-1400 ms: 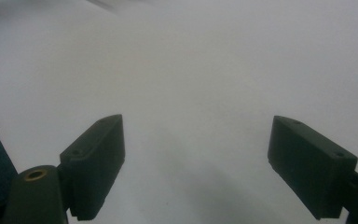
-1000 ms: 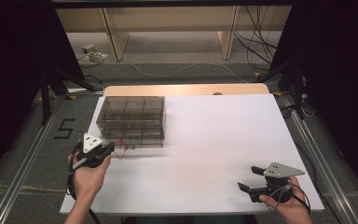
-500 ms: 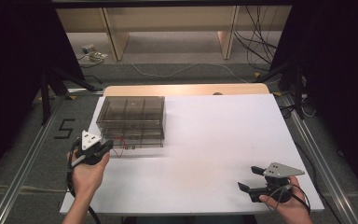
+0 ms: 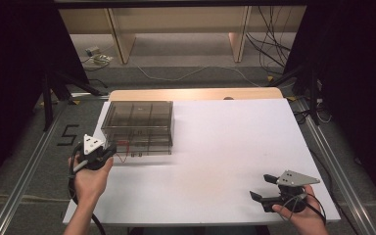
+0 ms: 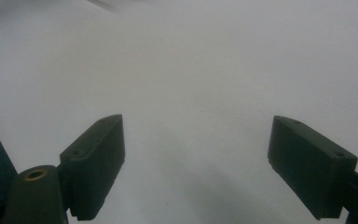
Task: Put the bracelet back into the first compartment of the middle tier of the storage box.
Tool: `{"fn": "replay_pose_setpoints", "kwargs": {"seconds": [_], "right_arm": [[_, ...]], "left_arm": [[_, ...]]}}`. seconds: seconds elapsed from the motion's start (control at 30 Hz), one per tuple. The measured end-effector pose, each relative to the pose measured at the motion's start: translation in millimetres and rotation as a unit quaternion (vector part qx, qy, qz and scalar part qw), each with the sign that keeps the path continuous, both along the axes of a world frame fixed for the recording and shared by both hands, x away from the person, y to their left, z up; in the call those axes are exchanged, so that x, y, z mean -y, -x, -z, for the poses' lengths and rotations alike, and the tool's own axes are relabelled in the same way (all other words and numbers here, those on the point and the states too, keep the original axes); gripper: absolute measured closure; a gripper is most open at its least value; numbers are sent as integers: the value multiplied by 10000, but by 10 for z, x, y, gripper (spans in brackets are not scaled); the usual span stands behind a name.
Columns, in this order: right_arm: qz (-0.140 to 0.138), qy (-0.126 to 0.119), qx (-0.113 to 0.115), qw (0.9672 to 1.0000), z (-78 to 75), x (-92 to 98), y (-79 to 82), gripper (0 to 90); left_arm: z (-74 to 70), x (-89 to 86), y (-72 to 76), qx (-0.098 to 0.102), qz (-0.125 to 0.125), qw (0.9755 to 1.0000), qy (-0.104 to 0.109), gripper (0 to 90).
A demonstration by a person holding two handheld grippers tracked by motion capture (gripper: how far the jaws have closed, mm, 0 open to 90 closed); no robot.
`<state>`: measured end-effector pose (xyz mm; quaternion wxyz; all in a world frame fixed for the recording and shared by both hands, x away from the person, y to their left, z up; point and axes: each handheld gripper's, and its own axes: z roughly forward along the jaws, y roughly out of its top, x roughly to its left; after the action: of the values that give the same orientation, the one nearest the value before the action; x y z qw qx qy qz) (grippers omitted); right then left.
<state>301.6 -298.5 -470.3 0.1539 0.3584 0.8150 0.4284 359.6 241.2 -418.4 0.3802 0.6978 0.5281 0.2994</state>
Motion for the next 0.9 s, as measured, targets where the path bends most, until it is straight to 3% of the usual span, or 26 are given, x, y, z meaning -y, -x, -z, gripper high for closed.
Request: {"fn": "replay_pose_setpoints", "kwargs": {"seconds": [0.9], "right_arm": [[-15,9,30,10000,2,3,-4,195]], "left_arm": [[-17,-37,-97,16,-103,9999,22,898]]}}
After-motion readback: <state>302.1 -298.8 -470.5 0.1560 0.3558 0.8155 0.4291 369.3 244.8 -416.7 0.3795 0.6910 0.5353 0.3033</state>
